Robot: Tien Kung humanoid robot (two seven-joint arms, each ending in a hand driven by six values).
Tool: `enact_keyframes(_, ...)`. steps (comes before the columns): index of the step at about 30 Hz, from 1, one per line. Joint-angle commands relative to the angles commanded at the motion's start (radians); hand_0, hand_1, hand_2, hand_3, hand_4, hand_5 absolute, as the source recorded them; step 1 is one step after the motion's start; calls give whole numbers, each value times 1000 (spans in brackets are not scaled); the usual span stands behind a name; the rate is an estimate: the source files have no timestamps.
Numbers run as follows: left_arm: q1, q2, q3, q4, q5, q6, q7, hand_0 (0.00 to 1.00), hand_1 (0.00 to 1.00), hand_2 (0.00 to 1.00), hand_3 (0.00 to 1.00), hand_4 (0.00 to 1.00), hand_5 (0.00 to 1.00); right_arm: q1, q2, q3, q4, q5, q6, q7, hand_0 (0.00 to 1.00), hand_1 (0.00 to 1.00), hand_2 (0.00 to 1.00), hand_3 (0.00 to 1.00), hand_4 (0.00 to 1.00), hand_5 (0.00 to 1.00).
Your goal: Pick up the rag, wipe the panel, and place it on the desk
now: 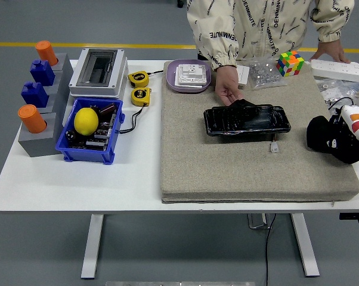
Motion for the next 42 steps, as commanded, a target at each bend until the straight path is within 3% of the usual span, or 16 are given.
enact_keyframes(27,3,8,-5,0,8,0,-1,634,658,686,574,614,510,99,37,-81,87,-31,30,-52,260,299,375,380,959,39)
enact_keyframes(42,1,9,-8,2,8,0,-1,633,657,685,574,615,510,122,83,-135,106,-32,39,-60,262,299,374,380,957,37)
